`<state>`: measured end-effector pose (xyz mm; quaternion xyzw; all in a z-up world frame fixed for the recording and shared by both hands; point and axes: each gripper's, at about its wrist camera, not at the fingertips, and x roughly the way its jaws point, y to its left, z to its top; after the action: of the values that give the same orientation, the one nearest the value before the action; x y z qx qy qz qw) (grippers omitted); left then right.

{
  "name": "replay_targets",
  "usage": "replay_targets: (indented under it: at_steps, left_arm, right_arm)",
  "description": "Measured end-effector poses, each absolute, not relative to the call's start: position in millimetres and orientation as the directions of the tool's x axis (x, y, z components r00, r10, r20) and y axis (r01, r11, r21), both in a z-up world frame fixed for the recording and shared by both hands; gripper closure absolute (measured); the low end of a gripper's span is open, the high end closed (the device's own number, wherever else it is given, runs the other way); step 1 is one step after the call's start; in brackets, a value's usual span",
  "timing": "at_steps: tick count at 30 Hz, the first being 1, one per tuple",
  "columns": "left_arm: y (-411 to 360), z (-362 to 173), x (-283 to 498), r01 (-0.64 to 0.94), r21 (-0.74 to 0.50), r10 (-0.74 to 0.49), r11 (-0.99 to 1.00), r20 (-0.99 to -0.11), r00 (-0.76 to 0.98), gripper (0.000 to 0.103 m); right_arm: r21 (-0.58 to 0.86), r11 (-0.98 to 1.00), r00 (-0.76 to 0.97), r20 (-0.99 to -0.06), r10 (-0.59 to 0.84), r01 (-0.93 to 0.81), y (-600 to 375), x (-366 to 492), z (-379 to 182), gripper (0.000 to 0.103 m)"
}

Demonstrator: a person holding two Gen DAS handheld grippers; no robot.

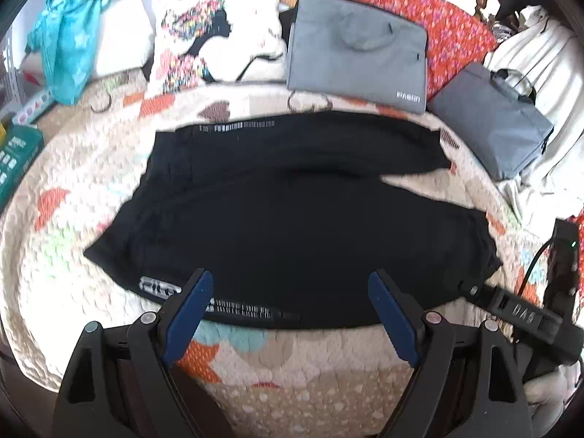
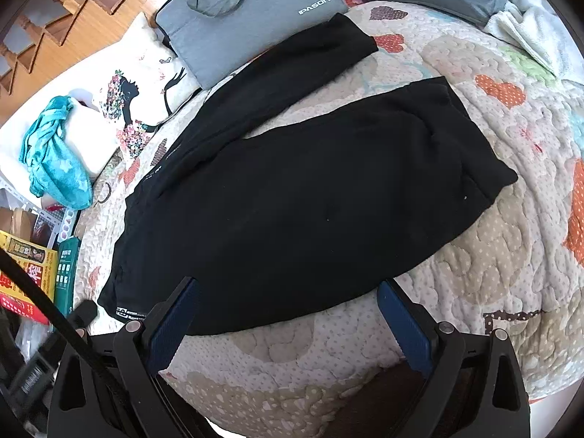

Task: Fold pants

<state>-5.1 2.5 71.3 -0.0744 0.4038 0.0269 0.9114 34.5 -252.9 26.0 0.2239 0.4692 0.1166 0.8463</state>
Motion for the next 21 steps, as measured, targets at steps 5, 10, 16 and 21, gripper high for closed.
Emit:
replay_targets:
  at_steps: [5,10,16,21]
  left_arm:
    - [2.8,99.1,-4.2,-0.108,-0.080,0.030,0.991,-0.652,0.757,0.016]
    - [11.3,119.7,13.5,-0.145,-0.068,0.070,0.987,-0.631,0.773,0.010]
    - [35.8,123.1,46.8,-0.191,-0.123,0.059,0.974,-0.675,0.735,0.010]
    - [63.1,116.2,93.0,-0.180,-0.115,0.044,0.977,-0.715,0.698,0.010]
  right_arm:
    - [0.493,0.870,0.545,-0.722,0.426,-0.025,-250.2,35.1,25.6,0.003]
    - [0.469,0.882,0.526,-0.738,0.423,-0.051,-243.7,37.7,24.3,0.003]
    - [0.448,0.884,0.584,-0.685,0.437,-0.135,-240.0,22.8,42.5,0.003]
    - [0.428,0.877,0.566,-0.676,0.472,-0.220,-248.8,37.6,72.7,0.003]
